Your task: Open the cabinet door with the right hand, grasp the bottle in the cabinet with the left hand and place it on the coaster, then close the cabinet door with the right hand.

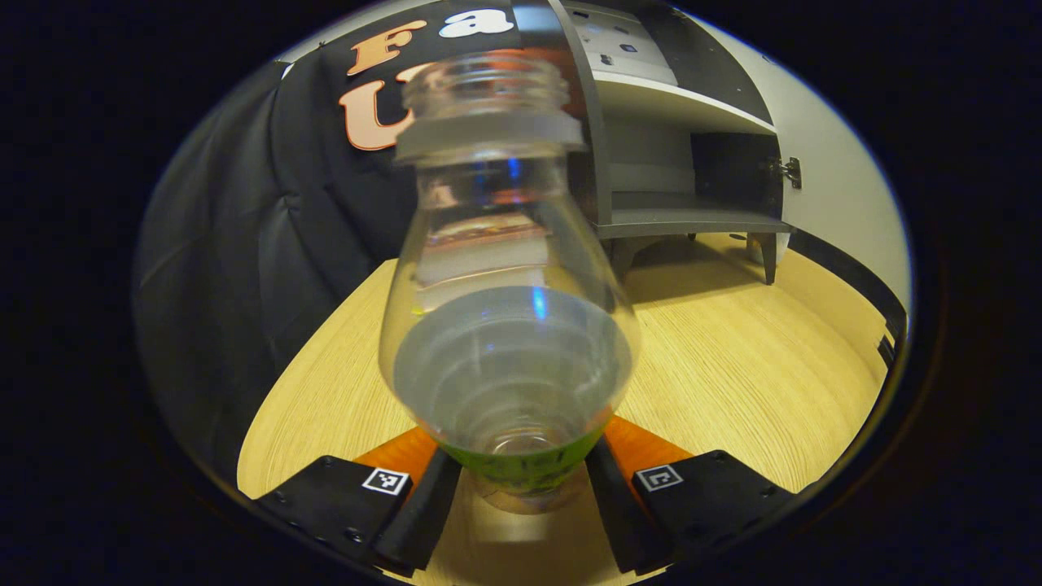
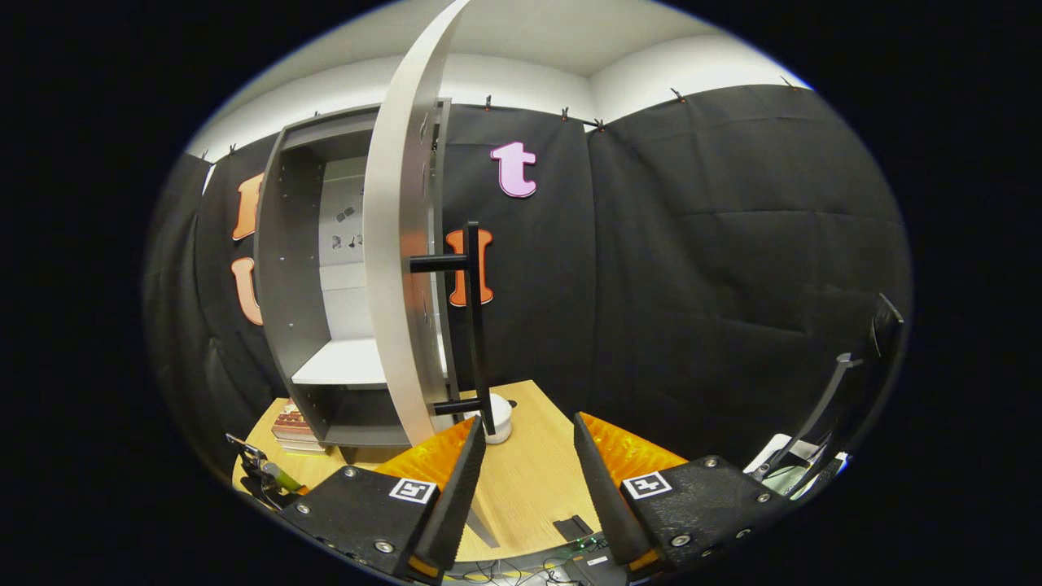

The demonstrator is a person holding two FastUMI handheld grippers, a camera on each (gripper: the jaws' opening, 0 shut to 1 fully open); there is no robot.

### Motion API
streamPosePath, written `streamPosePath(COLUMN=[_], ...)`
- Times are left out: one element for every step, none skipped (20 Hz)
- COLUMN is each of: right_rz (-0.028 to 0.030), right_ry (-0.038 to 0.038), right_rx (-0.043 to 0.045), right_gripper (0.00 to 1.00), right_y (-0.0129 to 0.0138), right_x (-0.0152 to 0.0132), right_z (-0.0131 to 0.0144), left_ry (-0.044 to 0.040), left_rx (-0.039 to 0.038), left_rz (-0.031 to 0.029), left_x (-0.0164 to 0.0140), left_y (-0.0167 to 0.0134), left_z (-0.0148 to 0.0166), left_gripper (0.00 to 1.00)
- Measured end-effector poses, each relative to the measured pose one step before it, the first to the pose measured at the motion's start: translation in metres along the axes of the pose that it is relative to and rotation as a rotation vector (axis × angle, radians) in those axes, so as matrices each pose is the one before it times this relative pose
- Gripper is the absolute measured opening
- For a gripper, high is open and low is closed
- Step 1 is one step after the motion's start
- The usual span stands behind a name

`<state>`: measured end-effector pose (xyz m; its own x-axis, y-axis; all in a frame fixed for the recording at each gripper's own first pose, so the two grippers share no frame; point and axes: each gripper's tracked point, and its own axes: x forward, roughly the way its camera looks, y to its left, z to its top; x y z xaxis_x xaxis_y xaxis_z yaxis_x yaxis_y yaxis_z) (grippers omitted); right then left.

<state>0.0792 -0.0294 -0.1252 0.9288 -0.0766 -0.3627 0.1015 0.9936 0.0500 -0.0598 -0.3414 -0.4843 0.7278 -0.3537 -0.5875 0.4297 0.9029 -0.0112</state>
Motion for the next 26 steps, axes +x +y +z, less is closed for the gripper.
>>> streamPosePath(right_rz=[-0.00084,-0.00083,-0.00046,-0.00126,0.0003,0.00368,0.00443,0.00649,0.00964,0.0124,0.01792,0.02158,0.01759,0.01692,0.01779,0.01886,0.01915,0.01938,0.01855,0.01834,0.0189,0.01734,0.01564,0.01431,0.01528,0.01672], right_ry=[-0.00034,-0.00017,-0.00042,-0.00072,-0.00237,-0.00193,-0.00252,-0.00223,-0.00176,-0.00058,0.00073,-0.00057,-0.00246,-0.00201,-0.00087,-0.00091,-0.0016,-0.00217,-0.00445,-0.00398,-0.00418,-0.00384,-0.00685,-0.00665,-0.00701,-0.00501], right_rx=[-0.00088,-0.00054,-0.00031,-0.00067,-0.00479,-0.00888,-0.0092,-0.00948,-0.00798,-0.0046,-0.00103,-0.0023,-0.00173,-0.00197,-0.00137,-0.00135,0.00065,0.00161,0.00162,0.00241,0.00364,0.00215,0.00157,-0.00036,-0.00065,0.00261], right_gripper=[0.69,0.69,0.69,0.69,0.69,0.69,0.69,0.67,0.66,0.64,0.63,0.7,0.58,0.46,0.56,0.56,0.56,0.56,0.56,0.56,0.56,0.56,0.56,0.46,0.56,0.56], right_y=[-0.00002,0.00054,0.00028,0.00006,0.00079,0.00293,0.00281,0.00288,0.00476,0.00629,0.00763,0.0091,0.00896,0.00918,0.00874,0.01034,0.00962,0.01028,0.01015,0.00988,0.01004,0.01017,0.01049,0.00866,0.01004,0.01091], right_x=[-0.00038,0.00062,-0.00028,0.00009,-0.00028,-0.00068,-0.00057,0.00007,-0.00099,-0.00109,-0.00116,-0.00141,-0.00049,0.00058,-0.00002,0.00044,0.00059,0.00122,0.00096,0.00142,0.00209,0.00204,0.00318,0.00322,0.00374,0.00304], right_z=[0.00019,-0.00013,0.00035,-0.00031,-0.00003,0.00044,0.00042,0.00023,0.0,0.00001,-0.0005,0.00048,0.00001,-0.00028,-0.00044,-0.0001,-0.00003,-0.00032,-0.00007,0.00019,-0.00023,0.00023,0.00067,0.00016,-0.00024,0.0008], left_ry=[0.00124,0.00278,0.00314,0.00234,-0.00082,-0.00299,0.00023,-0.00213,-0.00668,-0.01123,-0.01032,-0.00986,-0.01048,-0.00669,-0.01102,-0.01206,-0.01323,-0.01024,-0.01045,-0.00953,-0.01044,-0.01493,-0.01373,-0.01285,-0.0161,-0.01265], left_rx=[0.00057,-0.00076,-0.00163,-0.002,-0.00282,-0.00457,-0.00282,-0.00111,0.00216,0.00157,0.00003,-0.0034,-0.00707,-0.00951,-0.00602,-0.00374,-0.00615,-0.00956,-0.01135,-0.01286,-0.01182,-0.00922,-0.00596,-0.00263,0.00022,0.0032], left_rz=[0.00007,-0.00082,0.00167,0.00045,0.0032,0.0003,0.00334,0.00479,0.00312,0.00464,0.00433,0.00509,0.00301,0.00313,0.00088,0.0046,0.00377,-0.00003,0.00286,0.00467,0.00213,0.00943,0.00679,0.00647,0.00721,0.00552], left_x=[-0.00171,-0.0015,-0.00039,-0.00168,-0.00144,-0.00154,-0.00237,-0.00205,-0.0031,-0.00438,-0.00466,-0.00523,-0.00754,-0.00773,-0.00919,-0.0097,-0.01132,-0.01121,-0.0106,-0.01073,-0.00945,-0.0101,-0.00928,-0.00838,-0.00813,-0.0069], left_y=[0.0003,0.00026,0.00138,0.00062,0.00097,0.0004,0.00072,0.00101,0.00024,0.001,0.0007,0.00179,0.00037,0.0014,0.00323,0.00426,0.00509,0.00379,0.0057,0.00507,0.00693,0.00748,0.00798,0.00666,0.00844,0.00638], left_z=[-0.00191,-0.00097,-0.00195,-0.0013,-0.00104,0.00016,-0.00095,0.0003,0.00084,0.00277,0.00139,0.00206,0.00126,0.00155,0.00094,0.00386,0.00402,0.00549,0.00556,0.00759,0.00877,0.01012,0.01047,0.01101,0.01253,0.01177], left_gripper=[0.86,0.86,0.87,0.87,0.88,0.9,0.95,0.97,0.98,0.98,0.98,0.98,0.98,0.98,0.98,0.98,0.98,0.98,0.98,0.98,0.98,0.98,0.98,0.98,0.96,0.98])
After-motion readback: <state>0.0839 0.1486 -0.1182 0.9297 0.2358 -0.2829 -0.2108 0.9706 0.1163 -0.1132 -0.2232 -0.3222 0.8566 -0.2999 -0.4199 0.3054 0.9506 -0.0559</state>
